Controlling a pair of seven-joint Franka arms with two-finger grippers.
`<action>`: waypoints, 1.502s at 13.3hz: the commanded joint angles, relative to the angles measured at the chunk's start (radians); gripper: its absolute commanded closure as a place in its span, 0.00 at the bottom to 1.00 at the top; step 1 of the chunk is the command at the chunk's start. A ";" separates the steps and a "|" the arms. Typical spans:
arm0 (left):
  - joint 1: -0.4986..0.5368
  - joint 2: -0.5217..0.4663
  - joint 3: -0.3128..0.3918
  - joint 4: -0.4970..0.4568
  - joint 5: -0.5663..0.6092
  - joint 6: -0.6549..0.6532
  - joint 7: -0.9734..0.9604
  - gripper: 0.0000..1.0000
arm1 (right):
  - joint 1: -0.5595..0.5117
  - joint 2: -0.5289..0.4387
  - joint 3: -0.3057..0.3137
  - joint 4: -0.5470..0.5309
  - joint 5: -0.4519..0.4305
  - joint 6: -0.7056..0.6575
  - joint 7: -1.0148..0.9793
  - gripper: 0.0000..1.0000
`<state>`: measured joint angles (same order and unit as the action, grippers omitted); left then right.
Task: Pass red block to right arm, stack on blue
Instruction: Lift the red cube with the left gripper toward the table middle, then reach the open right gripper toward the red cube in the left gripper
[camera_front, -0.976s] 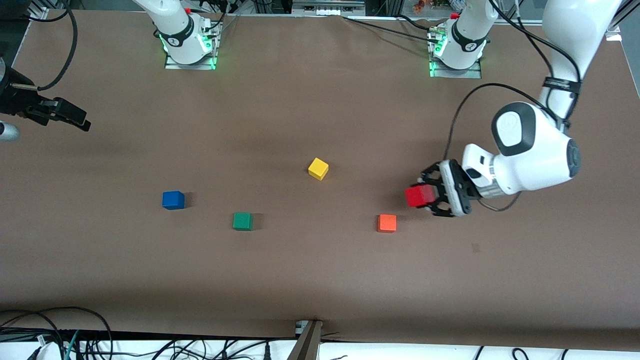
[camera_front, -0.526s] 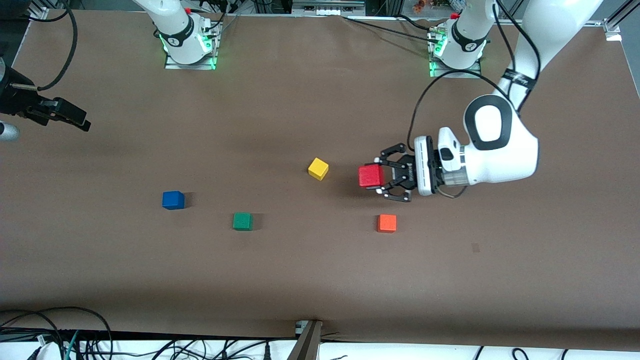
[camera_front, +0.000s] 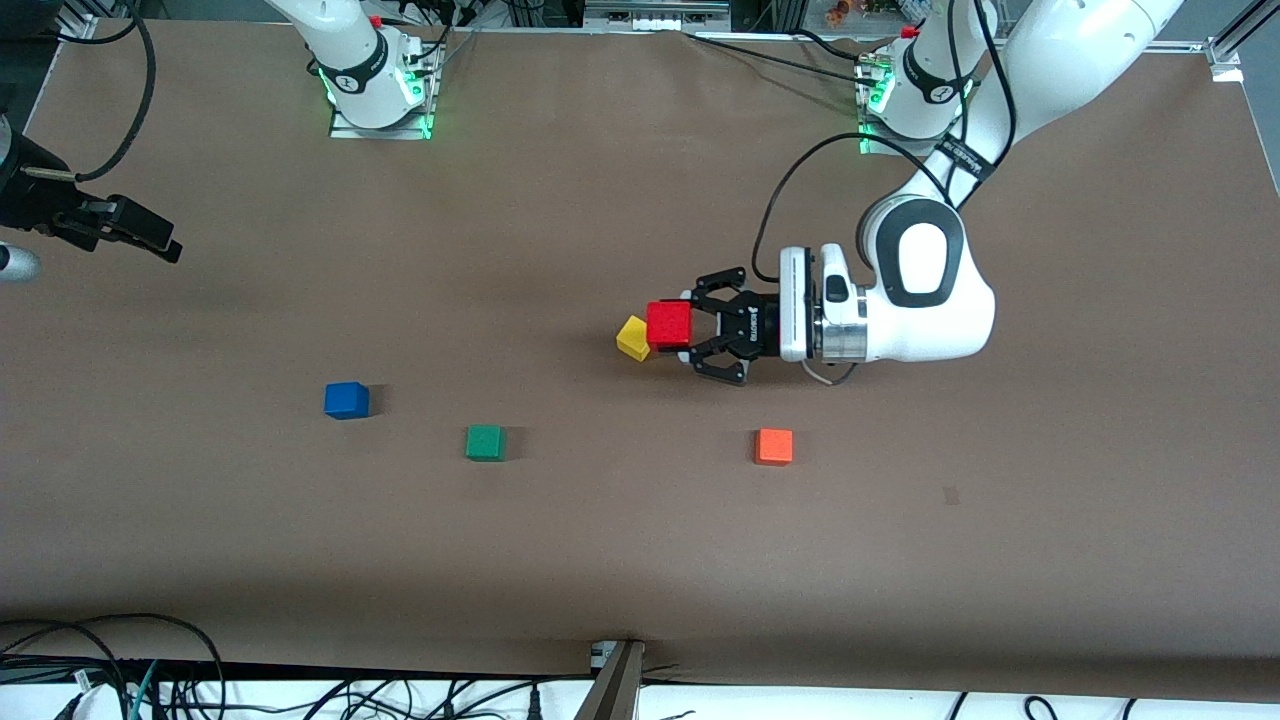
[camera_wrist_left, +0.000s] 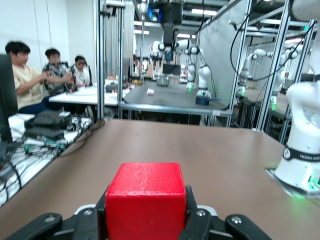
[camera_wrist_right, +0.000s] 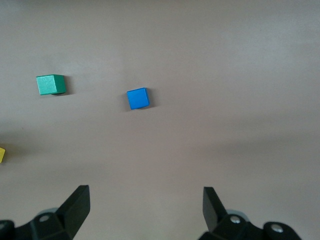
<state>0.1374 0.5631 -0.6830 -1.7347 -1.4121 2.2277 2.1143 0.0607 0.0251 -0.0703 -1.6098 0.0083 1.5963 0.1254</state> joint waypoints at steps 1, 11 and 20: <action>-0.018 0.024 -0.006 0.026 -0.056 0.001 0.061 0.87 | 0.027 0.097 0.003 0.033 -0.010 -0.007 -0.016 0.00; -0.018 0.043 -0.006 0.040 -0.057 0.000 0.062 0.87 | -0.007 0.137 0.000 0.033 0.492 -0.093 -0.231 0.00; -0.018 0.043 -0.006 0.038 -0.059 -0.005 0.064 0.87 | 0.019 0.354 0.007 0.019 1.160 -0.047 -0.174 0.00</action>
<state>0.1200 0.5960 -0.6820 -1.7136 -1.4392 2.2296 2.1468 0.0490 0.3411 -0.0684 -1.6001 1.0863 1.5252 -0.0682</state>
